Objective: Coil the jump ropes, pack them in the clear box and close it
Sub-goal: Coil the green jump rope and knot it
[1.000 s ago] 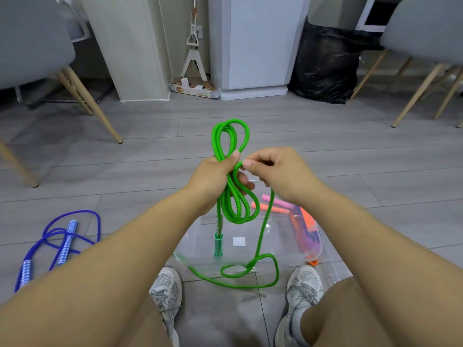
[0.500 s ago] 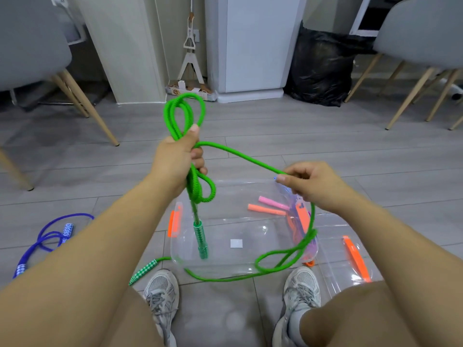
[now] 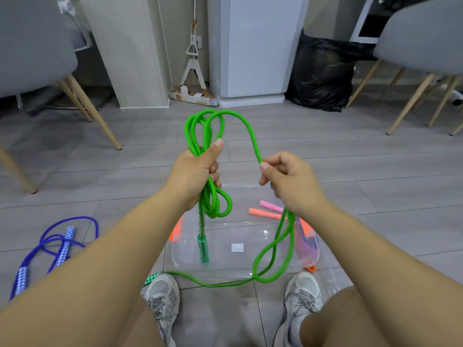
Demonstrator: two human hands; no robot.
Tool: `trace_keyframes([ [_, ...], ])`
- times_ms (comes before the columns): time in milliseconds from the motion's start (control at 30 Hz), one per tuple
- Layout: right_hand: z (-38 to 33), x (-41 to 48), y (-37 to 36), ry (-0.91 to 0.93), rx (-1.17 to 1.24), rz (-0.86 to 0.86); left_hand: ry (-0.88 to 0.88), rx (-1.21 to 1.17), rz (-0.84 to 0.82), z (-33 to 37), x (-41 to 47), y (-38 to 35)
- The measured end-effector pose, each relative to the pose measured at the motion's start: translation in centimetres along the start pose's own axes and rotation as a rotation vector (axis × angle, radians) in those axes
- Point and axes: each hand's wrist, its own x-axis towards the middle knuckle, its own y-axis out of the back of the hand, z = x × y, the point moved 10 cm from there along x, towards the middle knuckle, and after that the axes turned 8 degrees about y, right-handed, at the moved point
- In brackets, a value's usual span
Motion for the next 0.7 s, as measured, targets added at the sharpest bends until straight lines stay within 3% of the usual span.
trace_keyframes([
  [333, -2.2, 0.3, -2.5, 0.070, -0.167, -0.011, -0.067, 0.120, 0.040, -0.3, -0.1, -1.4],
  [700, -0.8, 0.4, -2.8, 0.038, -0.122, -0.126, -0.082, 0.099, 0.064, -0.2, 0.1, -1.2],
])
